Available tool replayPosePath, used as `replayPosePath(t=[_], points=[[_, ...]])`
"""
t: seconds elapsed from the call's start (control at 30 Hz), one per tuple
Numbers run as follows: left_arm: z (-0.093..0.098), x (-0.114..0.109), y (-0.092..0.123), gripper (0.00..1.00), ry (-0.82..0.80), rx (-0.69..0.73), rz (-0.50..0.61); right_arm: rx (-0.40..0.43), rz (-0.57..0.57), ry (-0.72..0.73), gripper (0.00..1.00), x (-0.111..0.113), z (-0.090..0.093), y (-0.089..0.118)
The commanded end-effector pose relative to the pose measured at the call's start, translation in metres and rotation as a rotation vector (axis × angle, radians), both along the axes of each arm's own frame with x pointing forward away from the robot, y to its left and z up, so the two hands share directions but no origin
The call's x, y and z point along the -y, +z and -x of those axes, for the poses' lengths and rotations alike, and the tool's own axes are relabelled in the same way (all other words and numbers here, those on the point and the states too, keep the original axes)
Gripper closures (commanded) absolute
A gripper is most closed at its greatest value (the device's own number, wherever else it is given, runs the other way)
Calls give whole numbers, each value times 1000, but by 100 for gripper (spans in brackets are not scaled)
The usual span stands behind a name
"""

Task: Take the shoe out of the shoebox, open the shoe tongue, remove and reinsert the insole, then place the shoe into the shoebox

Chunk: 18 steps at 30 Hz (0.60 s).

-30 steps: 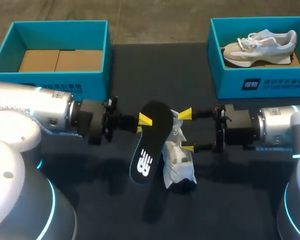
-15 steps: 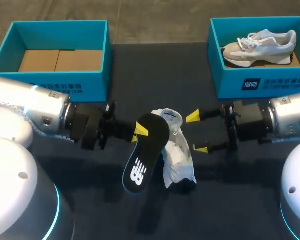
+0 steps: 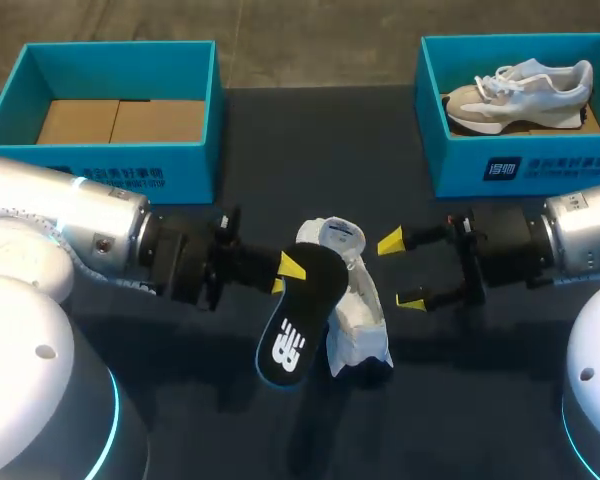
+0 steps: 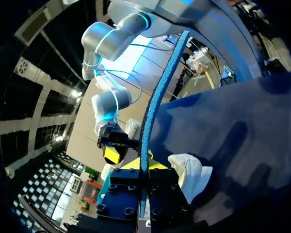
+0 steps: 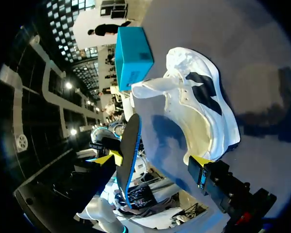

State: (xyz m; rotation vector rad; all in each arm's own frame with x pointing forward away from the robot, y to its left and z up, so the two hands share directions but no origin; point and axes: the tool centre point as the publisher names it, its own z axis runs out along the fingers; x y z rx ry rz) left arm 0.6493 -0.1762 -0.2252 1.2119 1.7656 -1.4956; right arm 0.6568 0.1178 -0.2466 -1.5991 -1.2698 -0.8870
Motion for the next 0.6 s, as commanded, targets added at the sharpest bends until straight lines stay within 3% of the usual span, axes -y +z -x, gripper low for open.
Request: replayPosePath(t=[0.03, 0.4, 0.6], points=[[6, 8, -4, 100, 9, -28, -4, 6, 33, 49, 0, 14, 7, 4], [21, 15, -18, 100, 10, -127, 22, 43, 151, 193, 0, 29, 24, -2], [28, 19, -24, 100, 4, -178, 31, 134, 218, 346, 0, 39, 39, -11]])
